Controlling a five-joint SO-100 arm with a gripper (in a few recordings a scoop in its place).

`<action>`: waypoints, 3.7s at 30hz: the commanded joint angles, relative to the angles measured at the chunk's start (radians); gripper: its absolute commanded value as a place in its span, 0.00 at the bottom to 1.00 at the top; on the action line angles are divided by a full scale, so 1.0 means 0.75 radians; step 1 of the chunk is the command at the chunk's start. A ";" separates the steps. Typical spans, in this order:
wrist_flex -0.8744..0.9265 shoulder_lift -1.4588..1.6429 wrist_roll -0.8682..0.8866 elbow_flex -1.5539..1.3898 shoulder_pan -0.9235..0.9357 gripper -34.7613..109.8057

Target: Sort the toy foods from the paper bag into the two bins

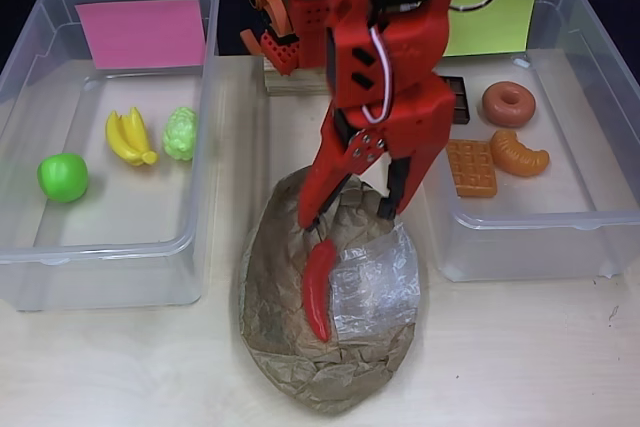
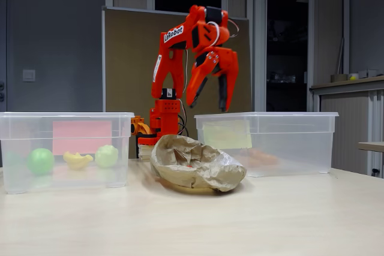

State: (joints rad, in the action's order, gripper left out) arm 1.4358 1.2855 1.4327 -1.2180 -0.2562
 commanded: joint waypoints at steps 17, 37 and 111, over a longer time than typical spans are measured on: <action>-0.329 -0.346 0.266 -0.133 0.092 0.40; -0.401 -0.503 0.227 -0.078 0.147 0.24; -0.585 0.016 -0.450 -0.775 1.280 0.48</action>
State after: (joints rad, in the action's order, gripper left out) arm 0.9863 1.2517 1.1091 -1.7994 0.6964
